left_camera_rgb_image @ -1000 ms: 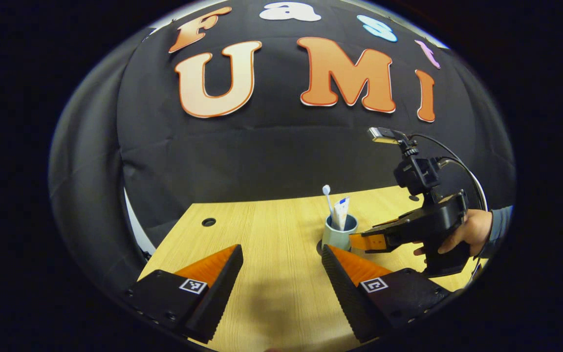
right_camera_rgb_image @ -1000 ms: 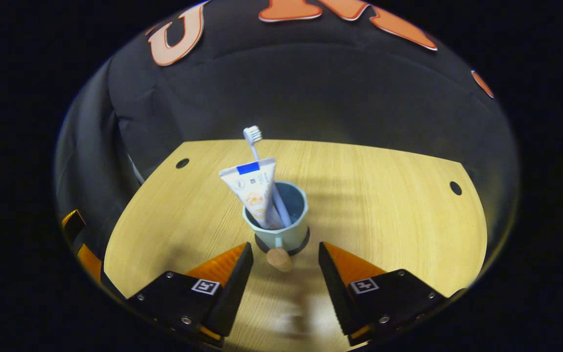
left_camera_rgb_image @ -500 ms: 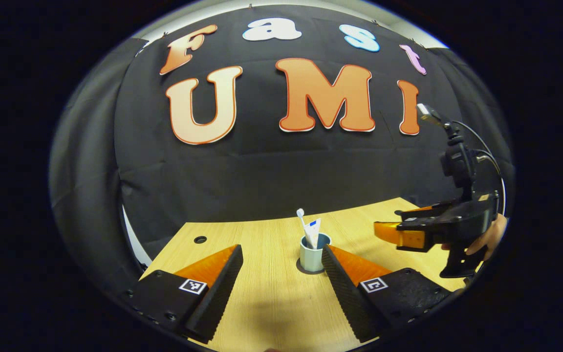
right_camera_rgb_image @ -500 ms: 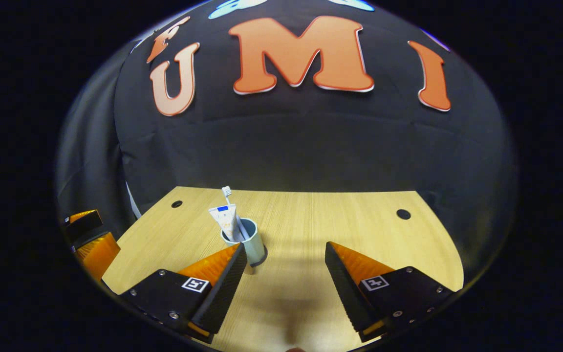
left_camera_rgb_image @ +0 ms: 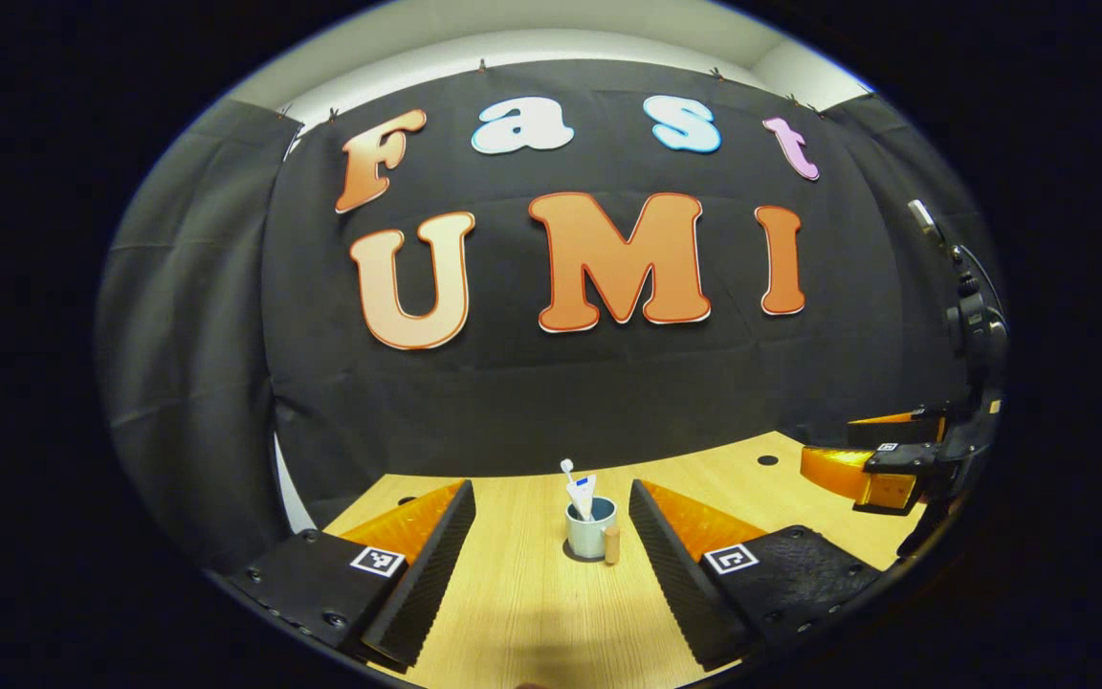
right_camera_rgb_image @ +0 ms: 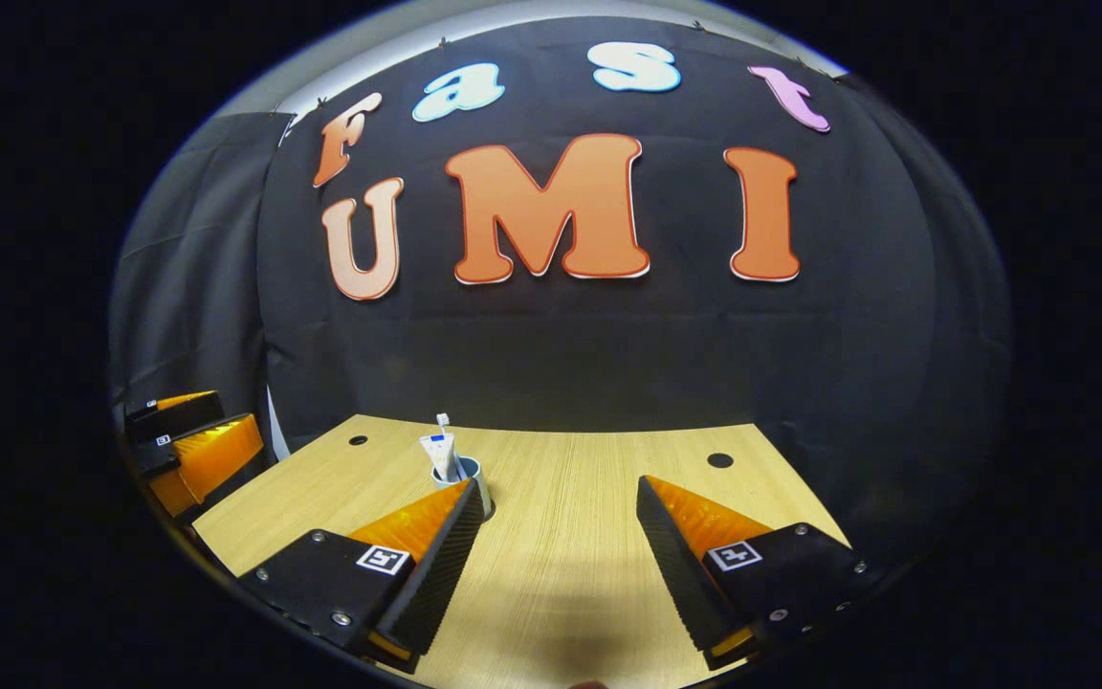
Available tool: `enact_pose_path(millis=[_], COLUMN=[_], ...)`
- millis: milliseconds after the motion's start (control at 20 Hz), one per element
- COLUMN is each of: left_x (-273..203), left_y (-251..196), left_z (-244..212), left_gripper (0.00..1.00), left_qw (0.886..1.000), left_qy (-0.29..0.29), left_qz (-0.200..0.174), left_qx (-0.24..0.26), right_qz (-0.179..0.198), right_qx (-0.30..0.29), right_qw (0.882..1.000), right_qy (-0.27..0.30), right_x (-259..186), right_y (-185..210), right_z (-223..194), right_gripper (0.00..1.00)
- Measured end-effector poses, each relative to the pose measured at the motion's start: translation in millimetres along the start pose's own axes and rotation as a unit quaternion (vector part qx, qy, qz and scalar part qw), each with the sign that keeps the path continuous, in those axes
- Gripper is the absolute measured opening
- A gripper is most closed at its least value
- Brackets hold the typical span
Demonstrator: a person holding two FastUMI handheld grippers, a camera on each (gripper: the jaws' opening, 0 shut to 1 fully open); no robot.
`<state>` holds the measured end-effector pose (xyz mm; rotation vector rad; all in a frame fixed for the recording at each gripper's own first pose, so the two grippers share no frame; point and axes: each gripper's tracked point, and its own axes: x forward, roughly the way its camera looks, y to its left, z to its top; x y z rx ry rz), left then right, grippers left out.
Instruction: Put the toothbrush and toothpaste on the desktop into the cup, then pick up the cup and place it on the coaster on the desktop.
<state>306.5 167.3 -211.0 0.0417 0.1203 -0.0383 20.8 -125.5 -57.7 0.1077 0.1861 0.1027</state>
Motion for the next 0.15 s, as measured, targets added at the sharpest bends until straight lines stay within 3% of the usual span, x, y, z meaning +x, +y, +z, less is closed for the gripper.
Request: enact_pose_path(millis=[150], left_x=[-7.8], left_y=[-0.4], left_z=[9.4], left_gripper=[0.98], left_qw=[1.0], left_qy=[-0.02], left_qz=[0.008], left_qx=[-0.002], right_qz=[0.001], right_qx=[0.002], right_qw=[1.0], right_qy=[-0.026], right_x=[-25.9], right_y=[-1.8], right_z=[11.4], right_gripper=[0.97])
